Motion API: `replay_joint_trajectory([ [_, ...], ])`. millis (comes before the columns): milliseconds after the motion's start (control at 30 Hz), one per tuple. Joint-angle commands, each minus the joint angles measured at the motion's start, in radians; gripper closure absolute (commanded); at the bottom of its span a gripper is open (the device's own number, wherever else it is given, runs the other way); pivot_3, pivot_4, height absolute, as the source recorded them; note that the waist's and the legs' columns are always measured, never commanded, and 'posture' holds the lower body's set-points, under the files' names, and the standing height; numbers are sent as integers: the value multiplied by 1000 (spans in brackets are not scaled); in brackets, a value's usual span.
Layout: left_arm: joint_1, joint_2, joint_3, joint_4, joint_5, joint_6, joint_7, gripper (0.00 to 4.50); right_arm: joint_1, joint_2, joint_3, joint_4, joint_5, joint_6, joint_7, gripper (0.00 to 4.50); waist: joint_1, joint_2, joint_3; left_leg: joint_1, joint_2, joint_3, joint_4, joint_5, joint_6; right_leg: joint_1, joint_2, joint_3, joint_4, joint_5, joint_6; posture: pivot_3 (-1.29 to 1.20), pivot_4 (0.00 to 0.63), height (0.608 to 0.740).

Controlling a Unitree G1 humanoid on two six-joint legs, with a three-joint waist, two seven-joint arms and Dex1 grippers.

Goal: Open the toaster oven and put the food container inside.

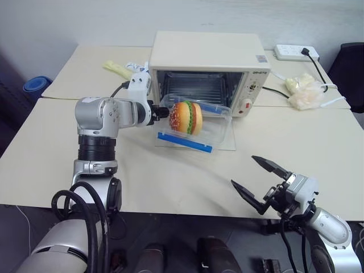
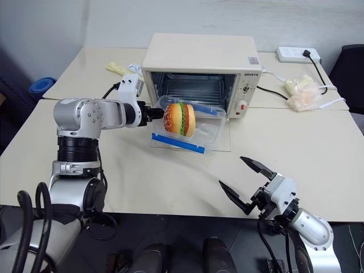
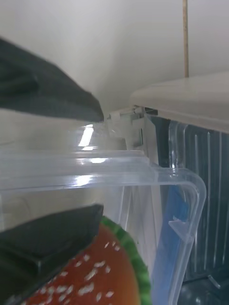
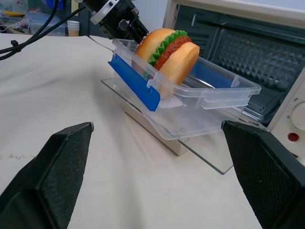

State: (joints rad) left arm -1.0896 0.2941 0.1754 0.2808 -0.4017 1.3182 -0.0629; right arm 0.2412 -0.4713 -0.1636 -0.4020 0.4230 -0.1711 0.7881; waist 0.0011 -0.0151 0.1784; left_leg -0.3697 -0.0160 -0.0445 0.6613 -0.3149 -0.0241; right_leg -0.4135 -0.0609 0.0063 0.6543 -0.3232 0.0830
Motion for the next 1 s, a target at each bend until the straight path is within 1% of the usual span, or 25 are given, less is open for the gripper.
replay_joint_trajectory([
  [33,-12,45,62,-76,-32,-22,-57,883,-6,15,-32,-52,67,37,-44,0,-1,0,0,0,0,0,0,0,0,0,0,0,0,0,0,0,150,740],
  [133,18,144,91,-106,-64,-16,-151,883,-13,-19,-30,-91,124,107,-36,0,-7,0,0,0,0,0,0,0,0,0,0,0,0,0,0,0,150,740],
  [233,73,267,95,-109,-110,-25,-291,883,-41,-76,-26,-123,177,225,-42,0,-9,1,0,1,1,1,-1,0,-1,0,1,1,1,0,0,0,150,740],
  [267,112,319,83,-118,-121,-60,-369,1059,-60,-101,-17,-133,192,277,-47,385,-10,1,0,1,1,0,-1,0,-1,0,1,0,1,0,0,0,150,740],
  [300,158,381,55,-122,-132,-93,-467,1278,-83,-126,2,-143,200,334,-54,593,-13,1,0,1,1,0,0,0,-1,0,1,0,0,0,0,0,150,740],
  [367,259,483,-7,-152,-152,-197,-683,1781,-139,-161,54,-149,174,406,-55,1241,-13,1,0,1,1,0,-1,0,-1,0,0,0,0,0,-1,0,150,740],
  [433,338,527,-51,-173,-135,-335,-820,2392,-192,-172,99,-147,159,466,-62,1934,-5,1,0,1,2,-1,-1,0,-1,0,1,0,0,-1,-2,0,150,740],
  [500,431,546,-115,-236,-112,-453,-930,3044,-270,-164,161,-115,124,512,-66,2666,9,1,0,-1,1,-3,0,0,-1,0,0,-1,-2,-1,-2,0,150,740],
  [600,508,530,-178,-305,-71,-582,-981,3913,-350,-159,207,-55,76,541,-66,3578,22,1,0,-1,0,-3,1,-1,2,1,-2,0,-3,-1,-2,0,150,740],
  [633,524,505,-191,-315,-53,-624,-965,4258,-380,-159,220,-27,54,543,-64,3971,23,1,0,-1,0,-3,1,-1,2,1,-2,-1,-3,-1,-2,0,150,740],
  [667,551,461,-201,-337,-52,-653,-944,4500,-427,-149,237,16,20,535,-74,4314,25,1,0,-1,0,-3,1,-2,3,2,-3,0,-4,-1,-2,0,150,740],
  [700,567,430,-205,-350,-54,-669,-928,4500,-459,-141,247,45,-3,529,-80,4416,23,1,0,-2,-1,-3,1,-2,4,2,-3,-1,-4,-1,-2,0,150,740],
  [800,596,348,-199,-368,-29,-726,-861,4500,-512,-126,257,92,-47,517,-79,4416,20,1,0,-2,-1,-2,2,-2,5,1,-3,0,-3,-1,-1,0,150,740],
  [867,586,253,-183,-322,-16,-753,-766,4500,-562,-112,258,142,-75,498,-78,4416,20,1,0,-3,0,-2,1,-2,5,0,-2,-1,-3,-1,-1,0,150,740],
  [933,566,188,-176,-265,4,-783,-701,4500,-599,-110,267,203,-125,447,-70,4416,19,1,0,-3,0,-1,2,-2,5,0,-1,-1,-2,-1,-1,0,150,740],
  [1000,536,146,-184,-209,40,-804,-642,4500,-635,-104,278,285,-179,381,-67,4416,19,1,0,-2,0,0,3,-2,5,0,-1,0,-1,0,-1,0,150,740],
])
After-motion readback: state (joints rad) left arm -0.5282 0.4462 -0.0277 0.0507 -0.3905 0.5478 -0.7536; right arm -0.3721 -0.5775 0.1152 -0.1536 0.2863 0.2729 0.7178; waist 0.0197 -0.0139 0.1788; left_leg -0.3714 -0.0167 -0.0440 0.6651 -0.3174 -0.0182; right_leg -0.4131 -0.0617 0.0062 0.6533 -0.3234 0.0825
